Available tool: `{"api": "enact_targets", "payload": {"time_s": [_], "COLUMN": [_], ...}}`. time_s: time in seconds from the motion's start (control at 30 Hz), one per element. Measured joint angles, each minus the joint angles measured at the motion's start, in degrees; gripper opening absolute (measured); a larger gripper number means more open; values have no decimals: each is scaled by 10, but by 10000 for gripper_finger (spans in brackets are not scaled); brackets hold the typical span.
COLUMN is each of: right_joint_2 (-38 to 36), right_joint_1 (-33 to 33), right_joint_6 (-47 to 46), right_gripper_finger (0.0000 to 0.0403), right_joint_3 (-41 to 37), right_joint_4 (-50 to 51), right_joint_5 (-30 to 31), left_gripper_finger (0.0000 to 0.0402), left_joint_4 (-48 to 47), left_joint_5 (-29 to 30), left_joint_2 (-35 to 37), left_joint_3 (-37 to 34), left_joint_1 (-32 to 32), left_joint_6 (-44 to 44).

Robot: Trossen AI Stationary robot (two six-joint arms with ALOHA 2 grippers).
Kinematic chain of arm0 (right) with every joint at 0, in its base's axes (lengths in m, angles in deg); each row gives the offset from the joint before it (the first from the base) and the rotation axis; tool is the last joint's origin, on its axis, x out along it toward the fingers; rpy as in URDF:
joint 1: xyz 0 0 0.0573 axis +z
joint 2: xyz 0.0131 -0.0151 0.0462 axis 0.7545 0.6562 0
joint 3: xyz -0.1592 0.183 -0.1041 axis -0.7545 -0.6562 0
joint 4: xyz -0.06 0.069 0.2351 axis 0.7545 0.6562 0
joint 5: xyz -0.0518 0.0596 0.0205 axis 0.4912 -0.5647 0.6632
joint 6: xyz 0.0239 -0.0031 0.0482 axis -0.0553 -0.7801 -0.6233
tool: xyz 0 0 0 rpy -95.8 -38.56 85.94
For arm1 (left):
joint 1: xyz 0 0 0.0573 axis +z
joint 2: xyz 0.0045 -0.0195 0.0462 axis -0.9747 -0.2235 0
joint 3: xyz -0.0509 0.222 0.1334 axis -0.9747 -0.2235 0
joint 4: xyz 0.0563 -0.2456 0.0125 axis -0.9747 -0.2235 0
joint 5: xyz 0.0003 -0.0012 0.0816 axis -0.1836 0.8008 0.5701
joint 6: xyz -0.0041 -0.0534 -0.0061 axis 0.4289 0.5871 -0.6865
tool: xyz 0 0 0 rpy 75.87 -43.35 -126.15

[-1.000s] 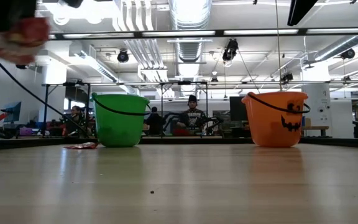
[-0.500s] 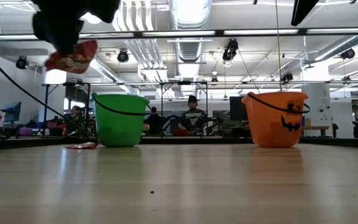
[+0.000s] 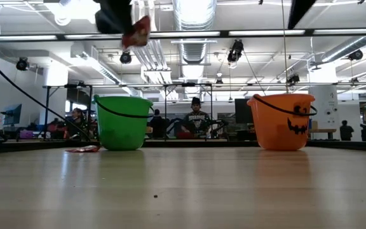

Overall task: Sort candy
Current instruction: Put the red candy into the orange bucket

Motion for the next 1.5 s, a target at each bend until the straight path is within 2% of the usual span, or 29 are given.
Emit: {"api": "enact_targets", "payload": {"time_s": [0.17, 0.33, 0.47, 0.67, 1.0, 1.17, 1.37, 1.5], "right_joint_2": [-5, -28, -48, -61, -28, -14, -12, -12], "right_joint_1": [0, -11, -13, -32, -62, -66, -66, -70], "right_joint_6": [33, 39, 48, 70, 81, 119, 133, 140], "right_gripper_finger": [127, 141, 161, 195, 210, 210, 210, 210], "right_joint_3": [0, 14, 16, 17, 15, 13, 14, 14], "right_joint_4": [-116, -200, -277, -322, -331, -382, -427, -461], "right_joint_5": [38, 51, 89, 90, 83, 32, 22, -8], "left_gripper_finger": [0, 0, 0, 0, 0, 0, 0, 0], "left_joint_4": [-22, -36, -30, -25, 72, 104, 126, 137], "left_joint_5": [7, 8, 8, 8, 2, -1, -25, -36], "left_joint_2": [-7, -7, -7, -7, -7, -7, -7, -8], "left_joint_3": [76, 121, 139, 138, 131, 130, 129, 129], "left_joint_1": [31, 47, 51, 60, 70, 76, 81, 81], "left_joint_6": [-79, -129, -166, -202, -260, -270, -276, -276]}}
